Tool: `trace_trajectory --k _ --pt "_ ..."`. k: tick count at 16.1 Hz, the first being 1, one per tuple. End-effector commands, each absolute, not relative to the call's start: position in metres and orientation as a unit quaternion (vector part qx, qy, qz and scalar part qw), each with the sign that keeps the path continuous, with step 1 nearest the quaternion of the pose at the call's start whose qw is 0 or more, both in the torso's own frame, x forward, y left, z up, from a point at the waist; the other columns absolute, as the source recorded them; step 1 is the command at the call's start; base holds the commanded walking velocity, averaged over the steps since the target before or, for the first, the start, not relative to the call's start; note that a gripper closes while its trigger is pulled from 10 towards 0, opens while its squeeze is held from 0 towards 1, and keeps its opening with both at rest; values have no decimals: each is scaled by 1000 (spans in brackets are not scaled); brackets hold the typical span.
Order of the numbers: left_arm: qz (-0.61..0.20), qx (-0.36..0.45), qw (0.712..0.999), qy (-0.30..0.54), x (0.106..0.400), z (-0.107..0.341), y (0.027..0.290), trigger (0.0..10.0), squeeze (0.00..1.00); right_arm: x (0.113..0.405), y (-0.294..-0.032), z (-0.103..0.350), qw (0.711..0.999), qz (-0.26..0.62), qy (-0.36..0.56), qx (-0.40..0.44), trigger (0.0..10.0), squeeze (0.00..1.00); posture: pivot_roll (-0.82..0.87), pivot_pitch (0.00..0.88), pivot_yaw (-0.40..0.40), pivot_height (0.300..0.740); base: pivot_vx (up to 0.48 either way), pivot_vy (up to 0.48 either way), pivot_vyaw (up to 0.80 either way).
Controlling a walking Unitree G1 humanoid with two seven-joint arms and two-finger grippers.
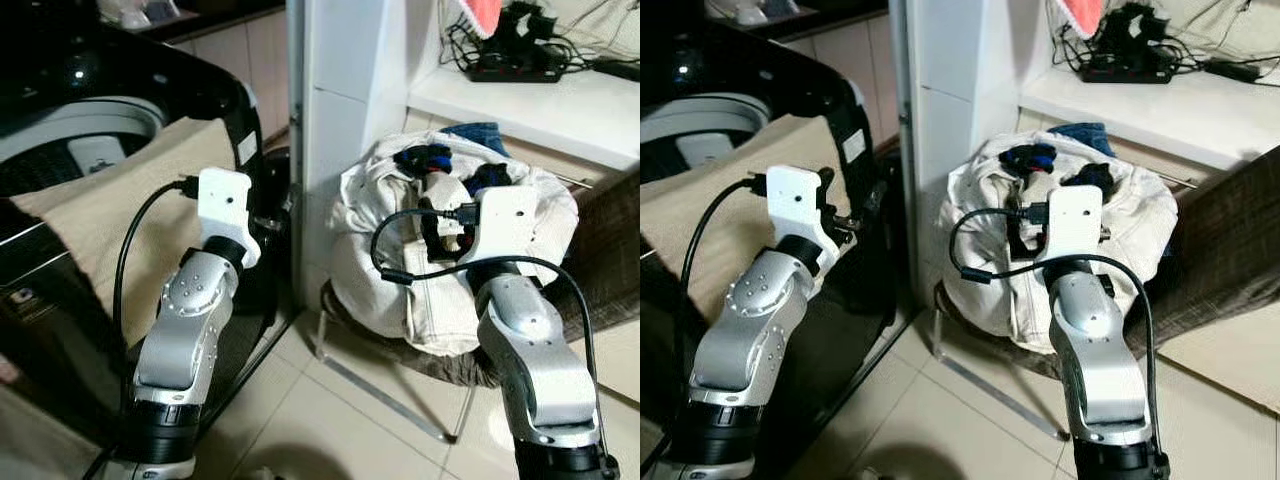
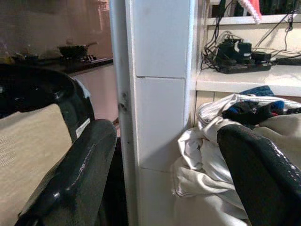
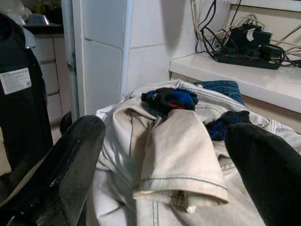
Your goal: Clothes washing
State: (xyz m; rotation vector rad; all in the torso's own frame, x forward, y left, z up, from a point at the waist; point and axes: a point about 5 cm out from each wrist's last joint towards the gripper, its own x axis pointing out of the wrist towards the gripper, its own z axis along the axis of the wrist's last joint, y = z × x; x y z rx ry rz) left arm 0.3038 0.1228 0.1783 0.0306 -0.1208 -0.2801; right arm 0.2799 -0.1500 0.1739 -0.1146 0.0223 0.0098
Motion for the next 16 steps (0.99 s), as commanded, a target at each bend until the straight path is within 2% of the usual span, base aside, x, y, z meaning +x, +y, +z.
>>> trace_trajectory --k 1,13,16 --pt "-143 17 987 -69 302 182 119 10000 0 280 -152 174 998 1 12 -68 10000 0 -86 0 -6 740 345 -240 0" --pt "-121 14 991 -62 305 181 126 10000 0 281 -149 174 997 21 12 -74 10000 0 -84 0 2 740 453 0 0" --pt "-119 14 991 -62 305 182 128 10000 0 281 -147 174 997 22 11 -74 10000 0 -80 0 1 740 435 0 706"
